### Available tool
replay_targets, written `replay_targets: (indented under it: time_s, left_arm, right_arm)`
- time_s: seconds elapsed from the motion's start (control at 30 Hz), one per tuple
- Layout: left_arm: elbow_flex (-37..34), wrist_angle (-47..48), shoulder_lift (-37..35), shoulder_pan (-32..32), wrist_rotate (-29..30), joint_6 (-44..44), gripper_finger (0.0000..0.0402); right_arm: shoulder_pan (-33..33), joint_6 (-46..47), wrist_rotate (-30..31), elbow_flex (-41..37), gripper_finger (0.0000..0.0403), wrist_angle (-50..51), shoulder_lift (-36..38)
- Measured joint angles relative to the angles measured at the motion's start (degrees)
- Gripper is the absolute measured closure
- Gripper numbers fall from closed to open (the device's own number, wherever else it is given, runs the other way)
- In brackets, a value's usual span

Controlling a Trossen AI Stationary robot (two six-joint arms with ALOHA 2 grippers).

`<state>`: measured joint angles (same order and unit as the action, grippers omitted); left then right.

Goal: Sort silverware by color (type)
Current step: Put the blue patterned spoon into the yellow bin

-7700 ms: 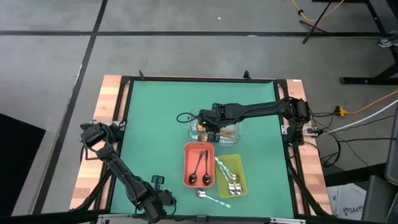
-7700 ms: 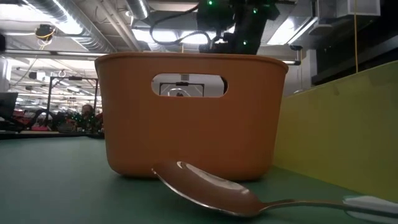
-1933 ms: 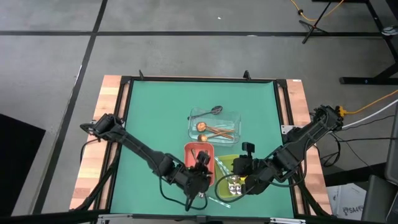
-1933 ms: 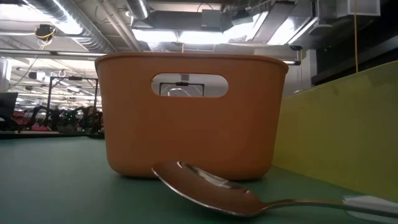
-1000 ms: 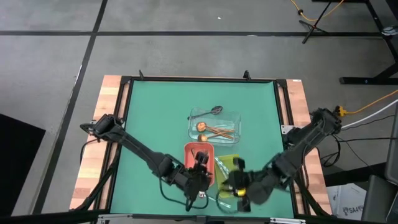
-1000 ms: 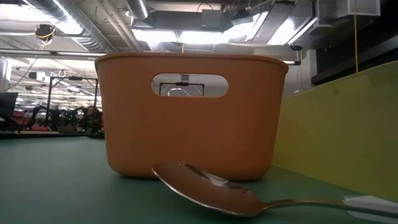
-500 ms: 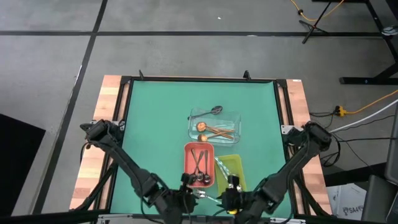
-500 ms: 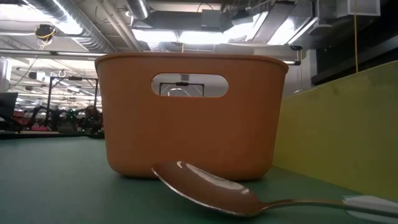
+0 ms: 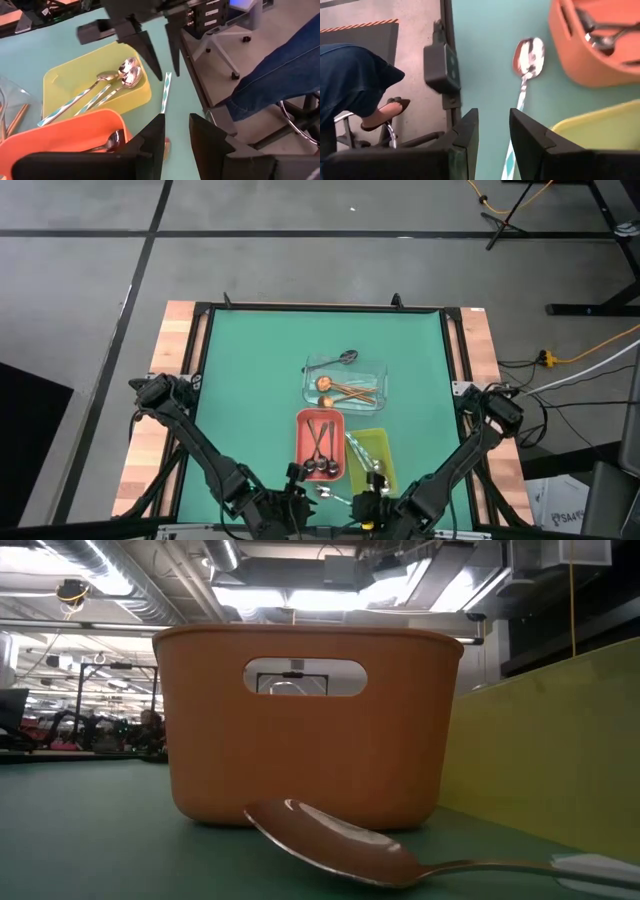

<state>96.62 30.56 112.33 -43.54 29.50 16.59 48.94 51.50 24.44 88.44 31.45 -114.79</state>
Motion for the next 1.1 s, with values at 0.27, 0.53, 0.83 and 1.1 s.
replay_targets:
  time_s: [0.27,0.53,0.83,1.1]
  left_arm:
    - [0.0,-0.1,0.0,0.2,0.1,-0.2,0.0319]
    - [0.0,-0.1,0.0,0.3,0.1,-0.2,0.0319]
    - [0.0,-0.2,0.0,0.3,0.1,-0.2,0.0319]
    - [0.0,-0.2,0.0,0.3,0.1,-0.2,0.0319]
  right_arm:
    - [1.8,2.7,-1.7,0.0,0.0303,0.1,-3.0]
    - [0.7,2.9,-1.5,0.0,0.0303,0.1,-5.4]
    - [-1.6,2.9,-1.0,0.0,0.0303,3.4,-5.5]
    - [-4.0,2.9,-1.7,0.0,0.0303,4.4,-5.5]
